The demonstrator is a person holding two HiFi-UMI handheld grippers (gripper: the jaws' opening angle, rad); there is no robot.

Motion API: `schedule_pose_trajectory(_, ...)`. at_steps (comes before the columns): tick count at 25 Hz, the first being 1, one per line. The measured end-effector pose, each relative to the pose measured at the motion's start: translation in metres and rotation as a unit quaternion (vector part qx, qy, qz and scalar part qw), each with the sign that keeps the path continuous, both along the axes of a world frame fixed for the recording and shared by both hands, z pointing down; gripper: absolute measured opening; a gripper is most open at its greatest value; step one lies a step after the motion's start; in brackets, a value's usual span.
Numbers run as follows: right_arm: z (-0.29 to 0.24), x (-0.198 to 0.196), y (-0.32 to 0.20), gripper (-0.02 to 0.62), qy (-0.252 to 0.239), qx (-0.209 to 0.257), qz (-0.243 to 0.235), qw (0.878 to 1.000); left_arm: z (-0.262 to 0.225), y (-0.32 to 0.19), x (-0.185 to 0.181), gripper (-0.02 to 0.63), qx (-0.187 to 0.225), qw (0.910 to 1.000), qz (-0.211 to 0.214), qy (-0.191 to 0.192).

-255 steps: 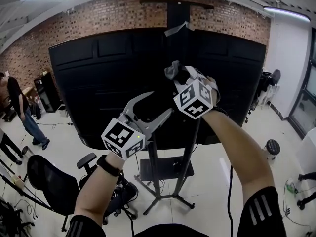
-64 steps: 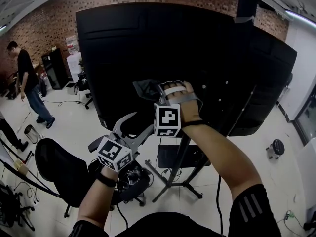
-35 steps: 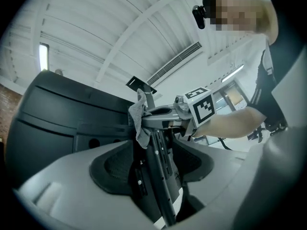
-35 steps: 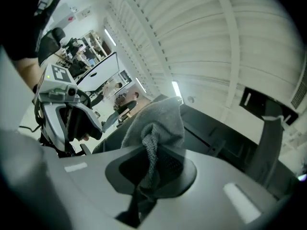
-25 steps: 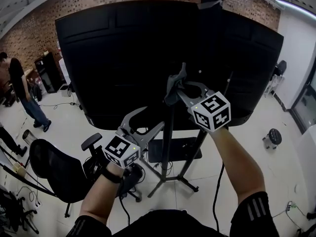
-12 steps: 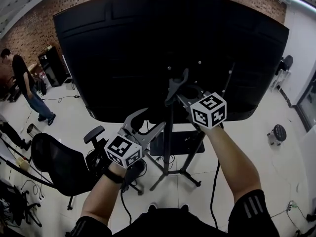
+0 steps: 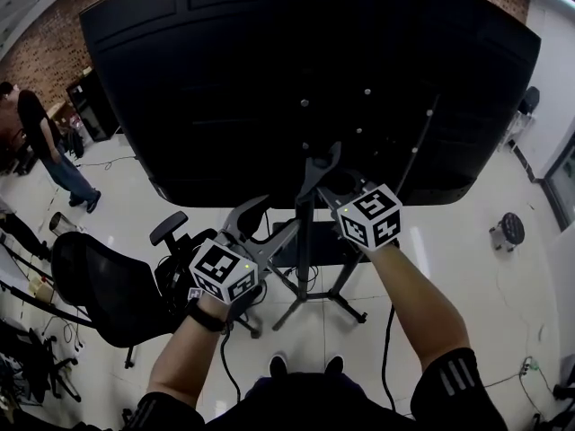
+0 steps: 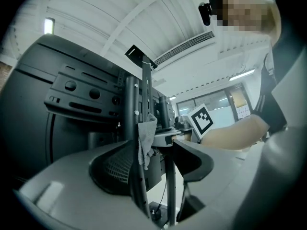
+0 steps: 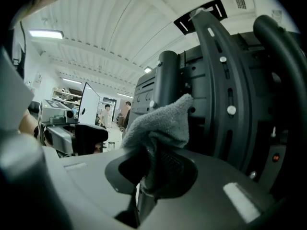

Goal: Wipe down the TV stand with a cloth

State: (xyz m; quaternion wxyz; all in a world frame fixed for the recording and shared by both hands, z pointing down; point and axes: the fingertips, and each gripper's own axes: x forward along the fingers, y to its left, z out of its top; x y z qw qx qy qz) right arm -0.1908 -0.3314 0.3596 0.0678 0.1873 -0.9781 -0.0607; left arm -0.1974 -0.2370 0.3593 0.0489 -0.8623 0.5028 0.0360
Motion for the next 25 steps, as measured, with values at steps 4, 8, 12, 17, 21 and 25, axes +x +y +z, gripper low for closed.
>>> schedule_pose_trajectory(4,0.044,-0.001,0.001,0.038,0.019,-0.027,0.003,0.999,0.022,-0.005,0.001,0.281,-0.018,0.9998,0.001,0.002)
schedule_pose_trajectory(8,0.083,0.002,0.000,0.038,0.035,-0.040,0.010,0.999,0.049,-0.010,0.003,0.281,-0.039,0.9992,0.002,-0.006)
schedule_pose_trajectory(12,0.121,0.002,0.000,0.046,0.056,-0.048,0.021,0.997,0.086,-0.016,-0.001,0.282,-0.070,0.9976,0.003,-0.001)
schedule_pose_trajectory(17,0.185,-0.001,0.007,0.060,0.092,-0.078,0.022,0.993,0.136,-0.016,-0.005,0.282,-0.110,0.9939,0.005,0.004)
schedule_pose_trajectory(21,0.242,-0.006,0.011,0.067,0.130,-0.095,0.019,0.987,0.168,-0.015,-0.007,0.284,-0.133,0.9911,0.007,0.012)
schedule_pose_trajectory(25,0.282,-0.013,0.015,0.061,0.148,-0.109,0.026,0.983,0.191,-0.011,-0.016,0.284,-0.150,0.9884,0.003,0.025)
